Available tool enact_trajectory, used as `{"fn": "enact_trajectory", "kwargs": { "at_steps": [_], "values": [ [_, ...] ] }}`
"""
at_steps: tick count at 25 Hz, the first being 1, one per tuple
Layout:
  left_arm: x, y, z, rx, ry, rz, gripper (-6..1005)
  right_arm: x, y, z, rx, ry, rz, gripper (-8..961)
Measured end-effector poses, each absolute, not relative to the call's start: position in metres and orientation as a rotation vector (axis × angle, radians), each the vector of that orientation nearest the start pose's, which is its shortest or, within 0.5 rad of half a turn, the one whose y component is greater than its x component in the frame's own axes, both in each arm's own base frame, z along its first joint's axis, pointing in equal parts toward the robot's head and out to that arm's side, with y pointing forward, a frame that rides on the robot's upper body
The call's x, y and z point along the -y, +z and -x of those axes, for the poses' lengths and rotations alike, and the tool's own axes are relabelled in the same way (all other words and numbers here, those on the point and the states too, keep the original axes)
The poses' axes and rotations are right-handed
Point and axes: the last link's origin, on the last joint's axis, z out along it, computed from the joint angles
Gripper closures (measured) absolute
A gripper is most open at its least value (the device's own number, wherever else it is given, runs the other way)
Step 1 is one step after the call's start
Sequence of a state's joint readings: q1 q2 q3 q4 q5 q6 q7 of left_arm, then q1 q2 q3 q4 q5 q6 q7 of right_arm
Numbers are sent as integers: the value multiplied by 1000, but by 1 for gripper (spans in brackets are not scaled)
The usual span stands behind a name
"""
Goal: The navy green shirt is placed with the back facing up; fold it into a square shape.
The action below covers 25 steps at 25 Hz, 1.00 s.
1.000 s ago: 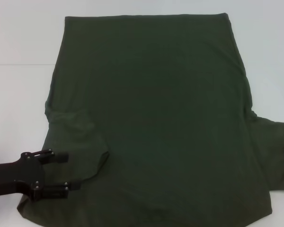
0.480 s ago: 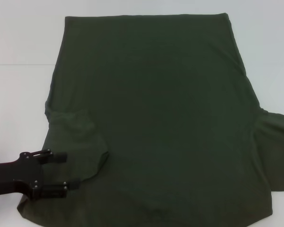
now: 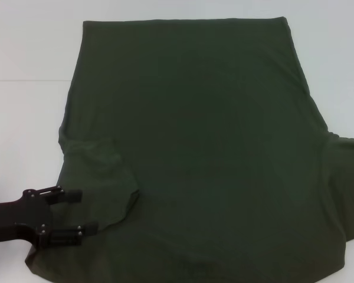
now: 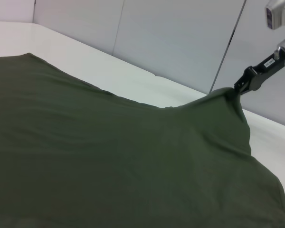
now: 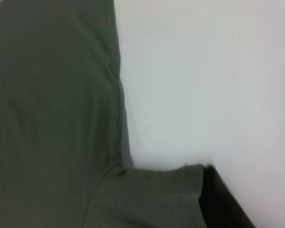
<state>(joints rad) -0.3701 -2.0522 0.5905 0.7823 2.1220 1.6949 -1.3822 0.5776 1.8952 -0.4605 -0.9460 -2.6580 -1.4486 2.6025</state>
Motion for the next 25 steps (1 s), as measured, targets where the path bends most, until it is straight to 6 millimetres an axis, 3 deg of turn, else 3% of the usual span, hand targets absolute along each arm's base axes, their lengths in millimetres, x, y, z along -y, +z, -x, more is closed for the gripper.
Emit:
{"fn": "enact_trajectory", "kwargs": {
  "at_steps": [17,22,25],
  "values": [
    [-280,36,316,721,-564,2704,111,-371,147,-334,-1750,172,1788,948],
    [-280,36,316,721,-564,2704,112,-379,134,-314,-1756,177,1877,948],
    [-280,36,316,721,-564,2704,111,-387,119,-288,-1744,211,1994,948]
  ]
}}
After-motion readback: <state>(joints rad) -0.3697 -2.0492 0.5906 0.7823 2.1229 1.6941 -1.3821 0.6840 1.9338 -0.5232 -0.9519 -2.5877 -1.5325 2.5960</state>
